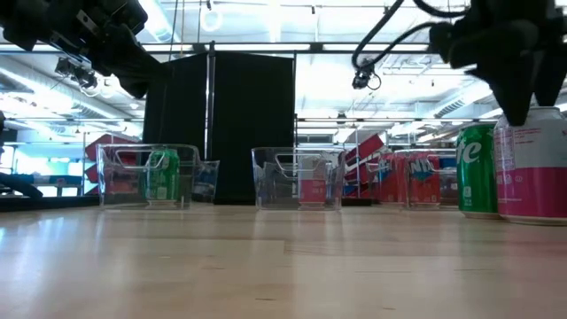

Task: Sort soda cans
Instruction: Put the pink-white soda can into the middle transparent bin

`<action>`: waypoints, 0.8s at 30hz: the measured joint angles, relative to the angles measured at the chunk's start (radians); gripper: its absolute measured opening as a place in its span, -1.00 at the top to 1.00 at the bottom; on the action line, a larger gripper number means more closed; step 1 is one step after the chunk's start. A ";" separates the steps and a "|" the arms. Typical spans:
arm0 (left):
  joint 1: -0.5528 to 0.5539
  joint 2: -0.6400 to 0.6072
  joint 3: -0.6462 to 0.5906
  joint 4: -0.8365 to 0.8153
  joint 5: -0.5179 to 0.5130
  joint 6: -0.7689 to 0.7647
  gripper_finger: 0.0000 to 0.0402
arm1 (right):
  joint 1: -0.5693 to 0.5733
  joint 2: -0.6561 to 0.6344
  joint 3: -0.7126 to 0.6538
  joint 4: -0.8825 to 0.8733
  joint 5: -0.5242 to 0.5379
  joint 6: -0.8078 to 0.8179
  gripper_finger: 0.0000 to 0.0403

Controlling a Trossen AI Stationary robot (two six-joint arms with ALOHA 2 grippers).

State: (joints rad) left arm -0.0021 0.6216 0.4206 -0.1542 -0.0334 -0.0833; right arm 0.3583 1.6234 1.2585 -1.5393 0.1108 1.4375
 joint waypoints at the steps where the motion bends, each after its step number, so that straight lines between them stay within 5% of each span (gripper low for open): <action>1: 0.000 0.000 0.000 -0.001 0.000 0.000 0.99 | -0.010 0.000 -0.005 0.007 0.000 -0.016 -0.87; 11: 0.000 0.000 0.000 -0.007 0.000 0.000 0.99 | -0.092 0.000 -0.045 0.049 -0.005 -0.135 -0.86; 24: 0.000 0.000 0.000 -0.019 0.000 0.000 0.99 | -0.089 0.000 -0.128 0.332 -0.092 -0.204 -0.72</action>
State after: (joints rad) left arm -0.0021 0.6212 0.4206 -0.1734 -0.0334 -0.0834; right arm 0.2688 1.6230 1.1305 -1.2072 0.0193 1.2332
